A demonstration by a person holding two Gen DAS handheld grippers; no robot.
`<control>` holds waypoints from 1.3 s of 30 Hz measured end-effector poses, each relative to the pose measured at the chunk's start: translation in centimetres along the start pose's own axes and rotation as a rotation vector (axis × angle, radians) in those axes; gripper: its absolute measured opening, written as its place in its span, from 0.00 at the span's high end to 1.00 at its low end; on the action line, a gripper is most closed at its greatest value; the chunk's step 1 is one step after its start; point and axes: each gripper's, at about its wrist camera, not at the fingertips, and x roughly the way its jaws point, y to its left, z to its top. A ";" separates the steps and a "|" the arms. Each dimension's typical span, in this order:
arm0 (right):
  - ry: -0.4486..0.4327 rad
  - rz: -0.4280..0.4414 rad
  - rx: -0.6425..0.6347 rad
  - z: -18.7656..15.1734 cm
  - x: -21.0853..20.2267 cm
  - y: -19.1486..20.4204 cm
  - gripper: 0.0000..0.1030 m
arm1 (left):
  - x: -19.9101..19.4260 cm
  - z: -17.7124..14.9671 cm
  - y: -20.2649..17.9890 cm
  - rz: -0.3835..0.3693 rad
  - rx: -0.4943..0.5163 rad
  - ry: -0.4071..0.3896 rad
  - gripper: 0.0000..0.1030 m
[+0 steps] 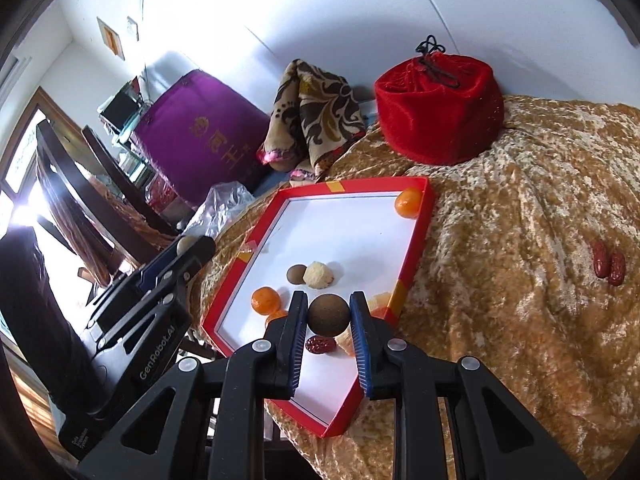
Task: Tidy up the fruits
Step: 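Carry both tubers over the white tray and open both tools, then withdraw both open tools back toward the two red dates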
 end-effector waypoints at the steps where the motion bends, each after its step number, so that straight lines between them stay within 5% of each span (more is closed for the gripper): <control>1: 0.005 0.001 -0.005 -0.1 0.2 0.2 0.79 | 0.2 -0.1 0.1 0.008 -0.001 0.006 0.80; 30: 0.139 -0.050 -0.117 -3.3 5.9 2.3 0.79 | 8.2 -3.1 1.2 0.115 -0.030 0.371 0.80; 39: 0.152 -0.051 -0.115 -3.6 6.0 2.4 0.75 | 8.9 -3.4 0.9 0.124 -0.025 0.410 0.79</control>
